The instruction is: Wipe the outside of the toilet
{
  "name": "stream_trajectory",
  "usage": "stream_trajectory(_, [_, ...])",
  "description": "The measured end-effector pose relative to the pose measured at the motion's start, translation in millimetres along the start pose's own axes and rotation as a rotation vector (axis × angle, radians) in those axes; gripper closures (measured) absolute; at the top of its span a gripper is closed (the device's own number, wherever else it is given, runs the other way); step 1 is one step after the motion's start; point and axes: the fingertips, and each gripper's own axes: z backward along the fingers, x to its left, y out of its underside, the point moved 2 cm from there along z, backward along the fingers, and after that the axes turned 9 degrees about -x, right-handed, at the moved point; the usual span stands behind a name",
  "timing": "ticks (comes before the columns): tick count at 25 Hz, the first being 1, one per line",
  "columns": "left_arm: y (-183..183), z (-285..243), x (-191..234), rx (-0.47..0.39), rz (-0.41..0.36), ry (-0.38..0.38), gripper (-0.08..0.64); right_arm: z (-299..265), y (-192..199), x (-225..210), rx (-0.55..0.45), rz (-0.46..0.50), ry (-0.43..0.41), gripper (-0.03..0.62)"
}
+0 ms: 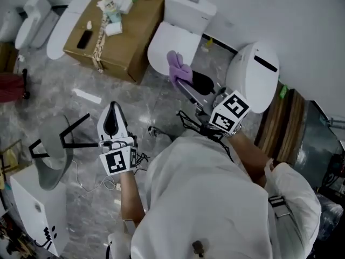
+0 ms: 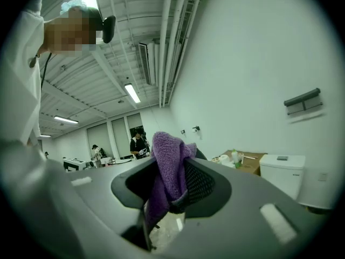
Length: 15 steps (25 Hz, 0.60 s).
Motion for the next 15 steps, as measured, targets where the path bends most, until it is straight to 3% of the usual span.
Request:
stream_trajectory(3, [-14, 2, 40, -0.005, -0.011, -0.012, 0.555, -47, -6, 36, -0.028, 0.001, -0.055, 0.445])
stream_trajectory(6, [-32, 12, 94, -0.016, -0.032, -0.107, 0.555, -110, 1, 68, -0.038, -0.02, -0.146, 0.445])
stream_trajectory(10, [-46, 36, 162, -0.038, 0.019, -0.246, 0.555, -172, 24, 103, 0.013, -0.029, -0.228, 0.445])
stream_trajectory(15, [-46, 35, 229, -0.05, 0.055, -0.325, 0.555, -239, 42, 118, 0.078, -0.021, -0.265, 0.445])
